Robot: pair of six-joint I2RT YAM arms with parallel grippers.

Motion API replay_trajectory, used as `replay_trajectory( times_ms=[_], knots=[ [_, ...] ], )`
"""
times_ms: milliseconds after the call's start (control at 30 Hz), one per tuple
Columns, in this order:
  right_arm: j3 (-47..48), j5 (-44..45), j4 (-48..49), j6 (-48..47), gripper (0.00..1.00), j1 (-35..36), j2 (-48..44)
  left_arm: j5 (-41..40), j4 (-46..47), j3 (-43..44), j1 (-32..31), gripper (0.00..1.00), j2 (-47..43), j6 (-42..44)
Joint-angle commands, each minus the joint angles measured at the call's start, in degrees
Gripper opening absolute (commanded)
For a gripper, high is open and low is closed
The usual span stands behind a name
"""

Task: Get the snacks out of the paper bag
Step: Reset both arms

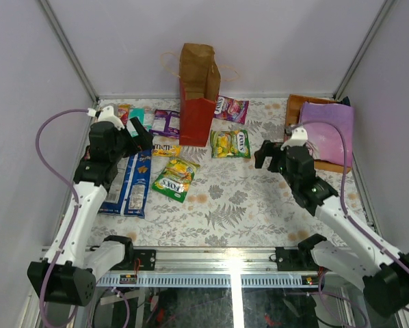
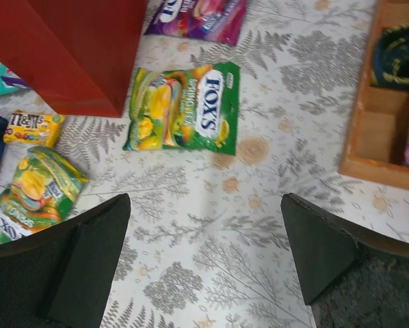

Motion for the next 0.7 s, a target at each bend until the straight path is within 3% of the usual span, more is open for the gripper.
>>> replay_trajectory(
  times_ms=[0, 367, 667],
  knots=[
    [-7.2, 7.0, 4.6, 0.8, 0.99, -0.1, -7.7, -6.8, 3.1, -2.9, 0.5, 1.00, -5.4, 2.0],
    [-6.8, 10.5, 4.7, 1.7, 0.99, -0.1, -6.2, -10.0, 8.2, -7.4, 0.6, 1.00, -11.3, 2.5],
    [-7.2, 10.9, 5.7, 3.7, 1.00, 0.0, -5.9, -10.2, 8.1, -7.6, 0.5, 1.00, -11.0, 2.1]
  ],
)
